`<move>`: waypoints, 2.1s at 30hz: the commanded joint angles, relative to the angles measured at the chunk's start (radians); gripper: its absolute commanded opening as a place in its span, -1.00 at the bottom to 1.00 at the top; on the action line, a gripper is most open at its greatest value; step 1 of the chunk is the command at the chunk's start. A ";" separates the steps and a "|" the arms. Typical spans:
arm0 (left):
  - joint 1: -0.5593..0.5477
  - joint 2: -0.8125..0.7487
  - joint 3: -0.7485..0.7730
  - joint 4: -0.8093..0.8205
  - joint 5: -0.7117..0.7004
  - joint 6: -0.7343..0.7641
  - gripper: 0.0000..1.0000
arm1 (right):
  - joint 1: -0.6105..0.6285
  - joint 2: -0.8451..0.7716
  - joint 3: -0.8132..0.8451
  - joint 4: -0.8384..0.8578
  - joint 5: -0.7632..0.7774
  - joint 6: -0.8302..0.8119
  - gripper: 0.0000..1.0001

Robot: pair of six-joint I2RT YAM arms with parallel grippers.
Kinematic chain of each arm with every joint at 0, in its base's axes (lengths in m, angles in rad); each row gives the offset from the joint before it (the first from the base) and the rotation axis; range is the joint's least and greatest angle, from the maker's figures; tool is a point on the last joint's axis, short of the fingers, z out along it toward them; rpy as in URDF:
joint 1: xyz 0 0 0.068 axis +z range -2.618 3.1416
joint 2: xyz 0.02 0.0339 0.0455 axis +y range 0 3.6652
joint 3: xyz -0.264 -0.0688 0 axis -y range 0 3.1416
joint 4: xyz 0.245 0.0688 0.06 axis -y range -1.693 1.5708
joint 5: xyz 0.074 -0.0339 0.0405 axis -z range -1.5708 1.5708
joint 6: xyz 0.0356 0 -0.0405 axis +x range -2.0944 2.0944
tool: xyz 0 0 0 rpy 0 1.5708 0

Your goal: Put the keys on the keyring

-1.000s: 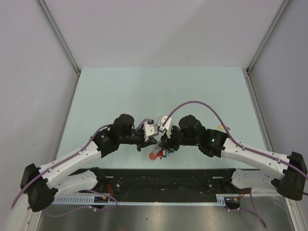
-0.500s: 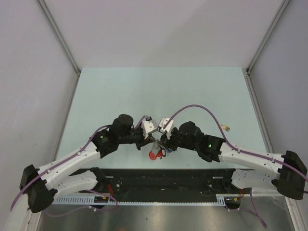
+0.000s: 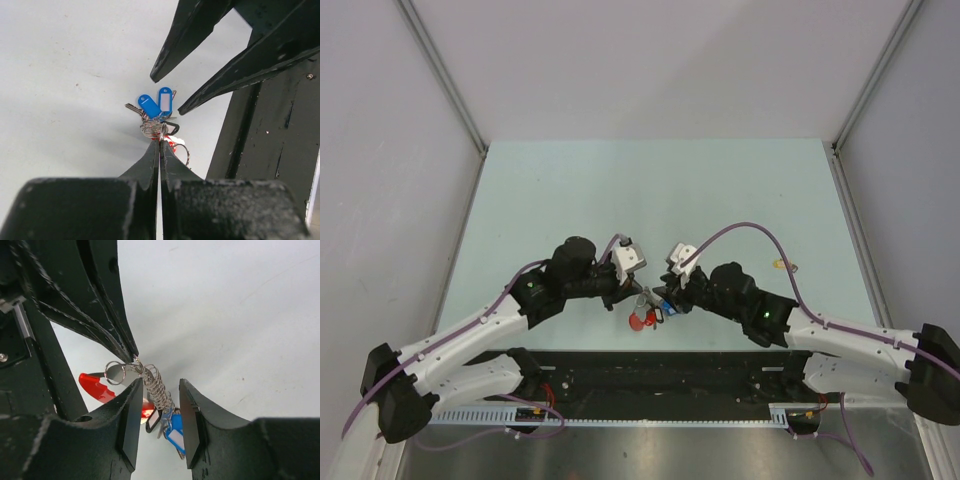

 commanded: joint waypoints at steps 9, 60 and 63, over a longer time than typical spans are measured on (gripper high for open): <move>0.016 -0.015 0.048 0.063 0.004 -0.085 -1.00 | 0.076 -0.004 -0.017 0.155 0.134 -0.034 -0.21; 0.048 0.009 0.055 0.097 0.185 -0.183 -1.00 | 0.109 0.147 -0.163 0.696 0.226 -0.080 -0.44; 0.048 0.021 0.060 0.086 0.196 -0.185 -0.99 | 0.109 0.149 -0.161 0.724 0.217 -0.085 -0.54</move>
